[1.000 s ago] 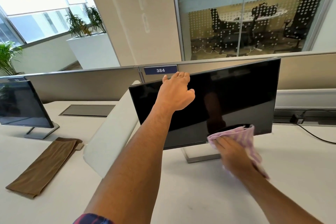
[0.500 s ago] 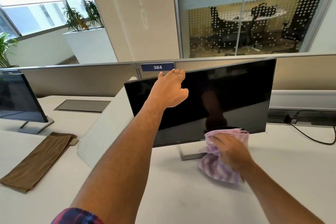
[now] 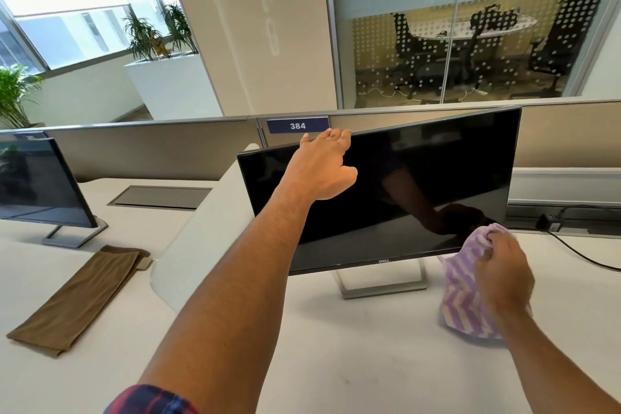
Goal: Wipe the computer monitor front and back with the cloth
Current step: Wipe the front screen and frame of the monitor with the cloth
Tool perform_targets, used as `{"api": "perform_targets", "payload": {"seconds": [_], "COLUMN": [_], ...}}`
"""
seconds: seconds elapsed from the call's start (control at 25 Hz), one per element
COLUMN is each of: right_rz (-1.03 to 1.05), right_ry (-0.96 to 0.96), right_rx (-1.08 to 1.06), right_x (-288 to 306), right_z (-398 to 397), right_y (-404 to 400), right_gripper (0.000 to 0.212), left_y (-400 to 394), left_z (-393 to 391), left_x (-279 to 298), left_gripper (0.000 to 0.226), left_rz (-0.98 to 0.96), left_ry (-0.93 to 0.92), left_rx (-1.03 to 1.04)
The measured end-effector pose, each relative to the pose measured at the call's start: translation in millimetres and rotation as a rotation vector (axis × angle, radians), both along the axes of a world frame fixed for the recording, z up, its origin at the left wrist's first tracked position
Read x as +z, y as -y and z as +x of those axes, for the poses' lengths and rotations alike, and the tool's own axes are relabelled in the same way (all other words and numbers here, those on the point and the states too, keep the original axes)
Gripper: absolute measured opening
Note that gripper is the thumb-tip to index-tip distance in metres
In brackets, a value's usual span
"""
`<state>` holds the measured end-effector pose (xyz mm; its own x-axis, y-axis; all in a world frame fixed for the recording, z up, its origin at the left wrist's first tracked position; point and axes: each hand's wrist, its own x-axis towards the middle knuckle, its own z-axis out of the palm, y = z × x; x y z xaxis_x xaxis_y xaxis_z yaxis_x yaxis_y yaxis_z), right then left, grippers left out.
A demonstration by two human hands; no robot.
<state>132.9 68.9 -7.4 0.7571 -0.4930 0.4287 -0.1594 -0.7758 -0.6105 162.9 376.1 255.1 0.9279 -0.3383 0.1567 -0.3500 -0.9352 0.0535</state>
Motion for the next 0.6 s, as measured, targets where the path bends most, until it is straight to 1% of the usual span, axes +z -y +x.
{"api": "perform_targets", "payload": {"seconds": [0.08, 0.12, 0.16, 0.2, 0.28, 0.32, 0.36, 0.44, 0.48, 0.52, 0.56, 0.6], "right_rz": [0.003, -0.017, -0.079, -0.199, -0.518, -0.579, -0.556, -0.384, -0.289, -0.236, -0.169, -0.08], "right_ry": [-0.01, 0.004, 0.032, 0.089, 0.207, 0.182, 0.131, 0.086, 0.13, 0.221, 0.304, 0.343], "right_rx": [0.079, 0.139, 0.238, 0.358, 0.602, 0.663, 0.666, 0.58, 0.509, 0.395, 0.258, 0.131], "right_x": [-7.8, -11.9, -14.3, -15.7, -16.1, -7.7, 2.7, 26.0, 38.7, 48.8, 60.0, 69.0], "right_z": [-1.6, -4.3, -8.9, -13.0, -11.2, -6.9, -1.2, 8.8, 12.8, 17.6, 22.4, 25.8], "right_y": [-29.5, -44.9, -61.1, -76.3, -94.0, -98.3, -100.3, -98.3, -95.4, -88.6, -79.7, -71.4], "right_gripper": [0.021, 0.018, 0.018, 0.021, 0.029, 0.031, 0.032, 0.036, 0.038, 0.037, 0.032, 0.026], "left_y": [-0.3, -0.5, -0.8, -1.0, -1.1, -1.8, -3.0, -6.2, -7.4, -8.5, -9.5, -10.4], "left_z": [0.4, 0.6, 0.4, -0.3, -1.5, -2.1, -2.3, -2.4, -2.7, -2.9, -3.0, -3.0], "left_x": [0.1, -0.1, 0.1, 0.3, 0.6, 1.1, 1.5, 3.0, 3.6, 3.8, 3.6, 3.1], "left_gripper": [0.073, 0.073, 0.074, 0.074, 0.075, 0.076, 0.077, 0.077, 0.077, 0.077, 0.077, 0.077], "left_rz": [-0.002, -0.003, -0.002, 0.002, 0.021, 0.032, 0.041, 0.04, 0.032, 0.024, 0.014, -0.004], "left_ry": [0.0, 0.0, -0.002, -0.006, -0.007, -0.006, -0.009, -0.023, -0.034, -0.044, -0.049, -0.054], "left_rx": [-0.004, -0.004, -0.004, -0.005, -0.011, -0.017, -0.024, -0.035, -0.04, -0.046, -0.054, -0.063]}}
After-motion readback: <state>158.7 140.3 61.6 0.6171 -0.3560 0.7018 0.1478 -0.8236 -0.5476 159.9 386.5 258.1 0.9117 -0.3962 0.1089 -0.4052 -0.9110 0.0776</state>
